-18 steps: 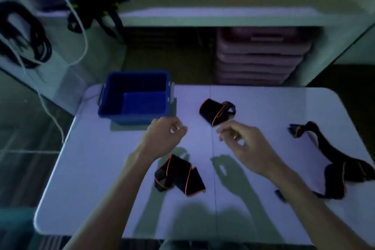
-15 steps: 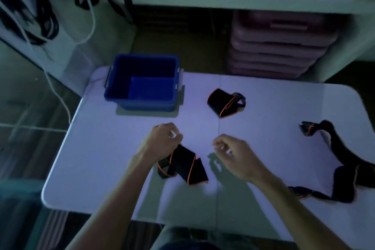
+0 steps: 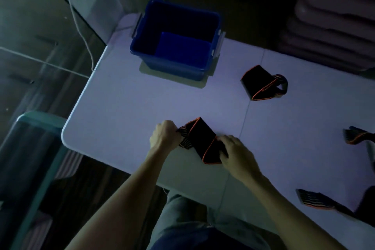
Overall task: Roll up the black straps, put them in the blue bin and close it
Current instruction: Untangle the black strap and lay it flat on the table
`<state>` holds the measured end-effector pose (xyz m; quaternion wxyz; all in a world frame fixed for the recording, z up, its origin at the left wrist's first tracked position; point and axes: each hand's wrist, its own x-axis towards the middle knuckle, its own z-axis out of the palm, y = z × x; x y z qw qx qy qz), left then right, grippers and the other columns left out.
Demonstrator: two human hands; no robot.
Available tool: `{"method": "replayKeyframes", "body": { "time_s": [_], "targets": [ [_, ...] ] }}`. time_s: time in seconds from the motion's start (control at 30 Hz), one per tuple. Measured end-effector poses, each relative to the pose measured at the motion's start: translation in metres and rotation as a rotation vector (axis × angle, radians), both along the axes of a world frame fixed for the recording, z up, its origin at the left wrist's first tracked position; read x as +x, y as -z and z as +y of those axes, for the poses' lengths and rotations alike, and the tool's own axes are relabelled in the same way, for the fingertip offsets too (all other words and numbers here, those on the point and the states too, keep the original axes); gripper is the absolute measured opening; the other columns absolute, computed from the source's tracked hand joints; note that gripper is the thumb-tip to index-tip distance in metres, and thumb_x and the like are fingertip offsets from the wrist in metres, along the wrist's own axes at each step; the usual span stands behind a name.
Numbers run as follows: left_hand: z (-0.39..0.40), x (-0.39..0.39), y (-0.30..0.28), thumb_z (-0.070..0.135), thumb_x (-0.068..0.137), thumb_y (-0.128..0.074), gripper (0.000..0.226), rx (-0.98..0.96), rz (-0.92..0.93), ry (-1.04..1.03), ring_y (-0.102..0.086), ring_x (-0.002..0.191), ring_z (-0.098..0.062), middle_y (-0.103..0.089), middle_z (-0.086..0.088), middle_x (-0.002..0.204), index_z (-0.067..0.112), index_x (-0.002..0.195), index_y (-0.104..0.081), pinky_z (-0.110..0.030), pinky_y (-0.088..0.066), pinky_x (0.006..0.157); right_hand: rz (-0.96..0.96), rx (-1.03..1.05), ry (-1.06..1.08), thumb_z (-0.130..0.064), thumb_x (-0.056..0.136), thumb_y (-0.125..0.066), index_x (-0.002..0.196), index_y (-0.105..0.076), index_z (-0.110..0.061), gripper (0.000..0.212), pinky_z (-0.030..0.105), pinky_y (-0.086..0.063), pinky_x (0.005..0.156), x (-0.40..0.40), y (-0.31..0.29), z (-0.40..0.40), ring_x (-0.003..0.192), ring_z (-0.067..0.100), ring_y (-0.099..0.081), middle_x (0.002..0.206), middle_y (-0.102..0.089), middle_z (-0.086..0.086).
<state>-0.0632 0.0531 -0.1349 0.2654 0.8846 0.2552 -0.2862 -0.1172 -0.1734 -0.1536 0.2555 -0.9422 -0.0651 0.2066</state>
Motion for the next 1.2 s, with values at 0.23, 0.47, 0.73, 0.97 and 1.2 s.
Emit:
{"method": "replayKeyframes", "body": {
  "time_s": [0.23,0.47,0.73,0.97,1.2],
  "targets": [
    [0.012,0.036,-0.006,0.033,0.084,-0.062,0.007,-0.049,-0.249,-0.167,-0.067,0.094,-0.033,-0.072,-0.009,0.098,0.029,0.089,-0.066,-0.043,-0.058,0.081,0.538,0.749,0.973,-0.03,0.096,-0.051,0.086,-0.064,-0.005,0.03,0.034,-0.05,0.058,0.023,-0.027,-0.036,0.058,0.027,-0.058,0.073,-0.065,0.013],
    [0.001,0.06,-0.007,0.039,0.09,-0.061,0.013,-0.077,-0.254,-0.13,-0.066,0.087,-0.031,-0.066,-0.003,0.095,0.028,0.097,-0.066,-0.042,-0.059,0.078,0.966,1.234,1.265,-0.043,0.082,-0.048,0.088,-0.057,0.001,0.046,0.033,-0.046,0.054,-0.004,-0.033,-0.071,0.057,0.027,-0.045,0.072,-0.054,0.019],
    [-0.006,0.049,0.015,0.06,0.07,-0.064,0.052,-0.244,-0.174,-0.267,-0.072,0.086,-0.037,-0.068,-0.011,0.104,0.023,0.104,-0.052,-0.049,-0.061,0.079,0.587,1.108,1.344,0.018,0.082,-0.032,0.117,-0.061,-0.002,0.05,0.038,-0.054,0.078,-0.028,-0.009,-0.054,0.078,0.031,-0.059,0.105,-0.06,0.023],
    [-0.03,0.015,0.02,0.051,0.075,-0.077,0.065,-0.333,0.077,-0.399,-0.073,0.065,-0.033,-0.063,-0.012,0.096,0.002,0.111,-0.055,-0.038,-0.061,0.051,0.097,-0.013,0.258,-0.025,0.075,-0.079,0.136,-0.04,-0.031,0.073,0.029,-0.051,0.078,-0.04,0.013,-0.048,0.114,0.018,-0.041,0.13,-0.035,0.004],
    [-0.04,0.025,0.039,0.063,0.066,-0.067,0.057,-0.222,0.026,-0.407,-0.074,0.06,-0.031,-0.075,-0.012,0.079,0.01,0.085,-0.069,-0.047,-0.064,0.068,-0.277,-0.203,-0.051,-0.046,0.065,-0.083,0.118,-0.048,-0.014,0.071,0.037,-0.055,0.078,-0.026,0.009,-0.011,0.103,0.029,-0.053,0.115,-0.05,0.012]
  ]
}}
